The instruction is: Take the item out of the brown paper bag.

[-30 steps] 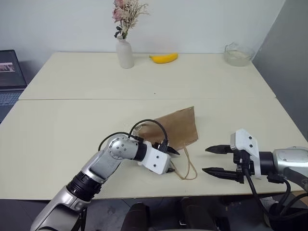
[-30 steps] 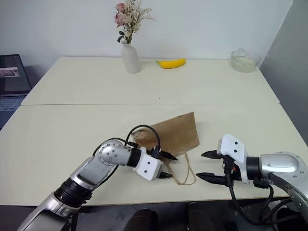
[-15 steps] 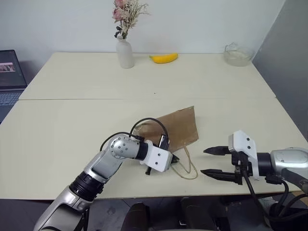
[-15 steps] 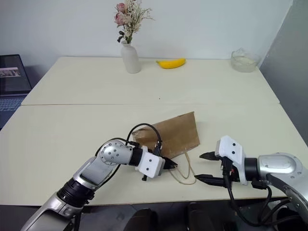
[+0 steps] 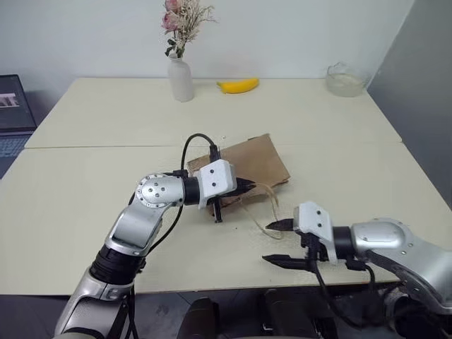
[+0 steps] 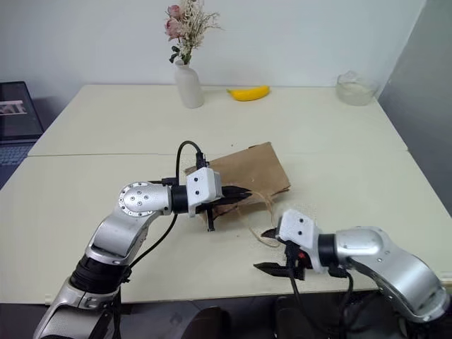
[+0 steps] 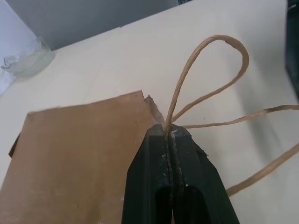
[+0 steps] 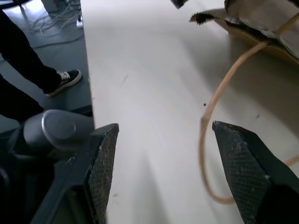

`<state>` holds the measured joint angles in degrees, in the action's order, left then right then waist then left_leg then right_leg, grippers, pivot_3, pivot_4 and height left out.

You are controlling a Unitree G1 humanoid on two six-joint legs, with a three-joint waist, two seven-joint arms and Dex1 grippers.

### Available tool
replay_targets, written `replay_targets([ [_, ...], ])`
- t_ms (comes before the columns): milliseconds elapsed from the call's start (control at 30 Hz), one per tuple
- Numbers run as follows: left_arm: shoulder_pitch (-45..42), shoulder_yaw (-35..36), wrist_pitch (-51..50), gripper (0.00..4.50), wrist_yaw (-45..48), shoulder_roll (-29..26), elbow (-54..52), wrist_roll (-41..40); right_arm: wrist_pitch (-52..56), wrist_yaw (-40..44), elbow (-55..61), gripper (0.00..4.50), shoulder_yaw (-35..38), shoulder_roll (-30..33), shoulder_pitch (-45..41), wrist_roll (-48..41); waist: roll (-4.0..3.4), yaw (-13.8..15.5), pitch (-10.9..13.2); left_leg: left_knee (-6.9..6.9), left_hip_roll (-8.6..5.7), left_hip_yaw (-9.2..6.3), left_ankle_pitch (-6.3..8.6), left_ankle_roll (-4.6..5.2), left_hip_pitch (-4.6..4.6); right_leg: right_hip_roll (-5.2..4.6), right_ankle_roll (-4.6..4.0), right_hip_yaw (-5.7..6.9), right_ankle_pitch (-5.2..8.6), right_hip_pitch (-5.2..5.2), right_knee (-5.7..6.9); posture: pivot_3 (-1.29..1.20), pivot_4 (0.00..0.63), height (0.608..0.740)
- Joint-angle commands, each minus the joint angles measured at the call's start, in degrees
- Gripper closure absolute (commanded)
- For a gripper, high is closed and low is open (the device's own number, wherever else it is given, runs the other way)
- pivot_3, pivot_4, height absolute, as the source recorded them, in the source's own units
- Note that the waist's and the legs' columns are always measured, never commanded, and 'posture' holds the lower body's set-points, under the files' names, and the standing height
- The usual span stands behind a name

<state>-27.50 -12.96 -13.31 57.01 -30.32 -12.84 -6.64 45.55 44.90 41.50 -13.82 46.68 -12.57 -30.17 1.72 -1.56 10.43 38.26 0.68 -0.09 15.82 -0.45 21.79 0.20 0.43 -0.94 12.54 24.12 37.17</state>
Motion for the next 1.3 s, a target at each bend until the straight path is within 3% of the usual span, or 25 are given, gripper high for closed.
replay_targets([
  [33,0.19,0.81,1.22,4.48,-0.61,-1.17,-2.19,0.06,-0.91,1.79,0.74,1.13,1.73,1.35,-1.34,-0.09,0.00,0.20,0.00,0.00,0.00,0.00,0.00,0.00,0.01,0.00,0.00,0.00,0.00,-0.01,-0.01,0.00,0.150,0.740],
  [200,-0.03,0.89,1.50,4.48,-1.39,-0.86,-1.43,-0.39,-2.05,4.03,-0.64,1.13,4.53,4.30,-0.59,0.13,0.02,0.30,-0.01,0.00,-0.06,0.04,0.00,0.01,0.05,-0.09,0.00,0.00,0.00,-0.01,-0.09,0.00,0.150,0.740],
  [600,-1.13,1.28,2.12,4.48,-2.02,-1.22,0.10,-0.39,-10.95,1.93,-14.87,1.13,-12.12,-4.32,-6.82,17.72,0.03,0.02,-0.02,0.01,-0.01,0.04,0.00,0.01,-0.02,-0.02,-0.01,0.00,0.00,0.00,0.02,0.00,0.150,0.740],
  [700,-1.07,1.74,2.28,4.50,-2.43,-1.55,0.10,-0.19,-13.13,1.14,-19.09,1.75,-13.77,-6.55,-7.62,21.48,0.03,0.04,-0.02,0.00,-0.02,0.05,0.00,0.01,0.00,-0.04,-0.01,0.00,0.00,0.02,0.00,0.00,0.150,0.740],
  [933,-4.01,4.31,1.74,4.50,-5.51,-1.88,3.01,0.45,-18.33,0.37,-24.60,4.28,-15.24,-8.68,-7.38,28.83,0.04,0.05,-0.02,0.03,-0.02,0.01,0.00,0.01,-0.01,-0.04,-0.02,0.00,-0.01,0.01,0.06,0.00,0.150,0.740],
  [967,-5.15,4.99,1.05,4.50,-6.65,-1.54,3.84,0.53,-18.59,0.25,-24.69,4.48,-15.46,-9.03,-7.22,29.55,0.04,0.05,-0.03,0.05,-0.02,0.01,0.00,0.01,-0.04,-0.04,-0.03,0.01,-0.02,-0.01,0.08,0.00,0.150,0.740],
  [1300,-16.13,12.09,-7.00,4.50,-17.83,2.68,12.92,-1.54,-21.03,0.41,-25.49,4.48,-18.02,-10.28,-4.19,36.58,0.07,0.07,-0.05,0.16,-0.03,0.00,0.00,0.00,0.00,-0.04,-0.02,0.02,-0.02,-0.02,0.12,0.00,0.150,0.740],
])
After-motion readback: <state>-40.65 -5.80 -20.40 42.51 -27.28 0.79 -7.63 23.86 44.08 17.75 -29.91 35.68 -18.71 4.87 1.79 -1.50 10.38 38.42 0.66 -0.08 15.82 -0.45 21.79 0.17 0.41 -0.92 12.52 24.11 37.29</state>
